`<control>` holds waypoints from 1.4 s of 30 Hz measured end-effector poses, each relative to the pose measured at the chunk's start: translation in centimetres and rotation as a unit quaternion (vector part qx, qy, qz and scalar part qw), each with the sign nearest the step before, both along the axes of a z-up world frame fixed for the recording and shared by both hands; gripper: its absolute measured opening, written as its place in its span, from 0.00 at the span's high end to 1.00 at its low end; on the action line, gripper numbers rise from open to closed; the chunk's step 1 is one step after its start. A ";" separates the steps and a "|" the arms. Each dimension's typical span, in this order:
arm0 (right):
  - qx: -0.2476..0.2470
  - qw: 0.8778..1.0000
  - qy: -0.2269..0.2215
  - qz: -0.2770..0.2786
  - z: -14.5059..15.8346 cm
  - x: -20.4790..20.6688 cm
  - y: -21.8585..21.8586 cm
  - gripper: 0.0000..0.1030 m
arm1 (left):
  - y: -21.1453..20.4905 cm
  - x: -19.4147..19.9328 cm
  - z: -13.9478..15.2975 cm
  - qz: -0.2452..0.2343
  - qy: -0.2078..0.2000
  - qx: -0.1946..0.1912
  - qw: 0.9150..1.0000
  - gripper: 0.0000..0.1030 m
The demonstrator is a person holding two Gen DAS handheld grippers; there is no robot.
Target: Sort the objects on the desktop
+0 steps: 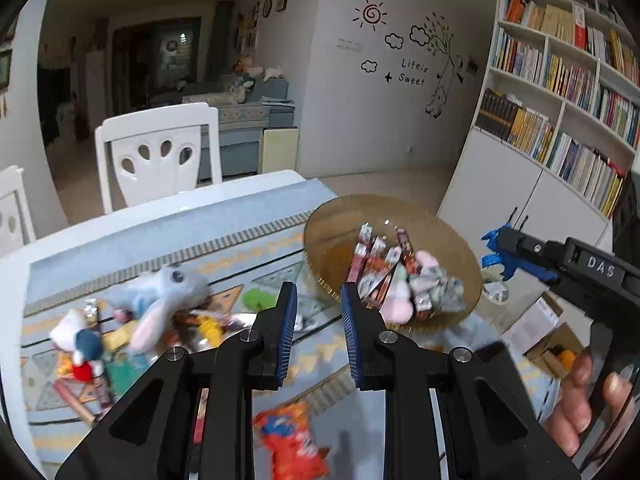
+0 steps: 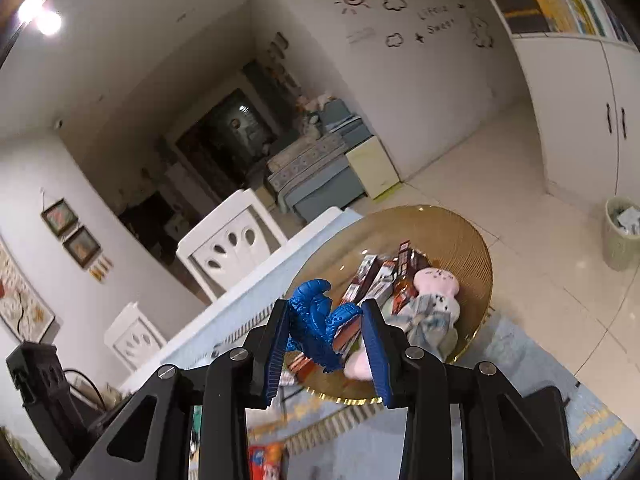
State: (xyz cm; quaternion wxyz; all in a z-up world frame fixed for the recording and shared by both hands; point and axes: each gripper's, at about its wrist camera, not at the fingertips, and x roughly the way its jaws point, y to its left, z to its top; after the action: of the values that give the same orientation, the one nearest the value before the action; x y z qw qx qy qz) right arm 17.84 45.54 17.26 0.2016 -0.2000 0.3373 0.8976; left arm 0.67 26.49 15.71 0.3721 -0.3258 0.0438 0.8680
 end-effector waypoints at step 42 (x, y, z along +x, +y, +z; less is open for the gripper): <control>-0.082 0.996 -0.021 0.034 -6.3 -1.9 1.4 0.45 | 0.9 -0.9 -5.8 0.033 -0.053 -0.026 0.998 0.70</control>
State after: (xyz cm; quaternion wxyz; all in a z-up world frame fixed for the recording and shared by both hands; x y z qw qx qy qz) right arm 15.97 46.92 10.96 0.1606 -0.2461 0.3979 0.8691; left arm -0.20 27.40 9.95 0.3359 -0.3825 0.0360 0.8600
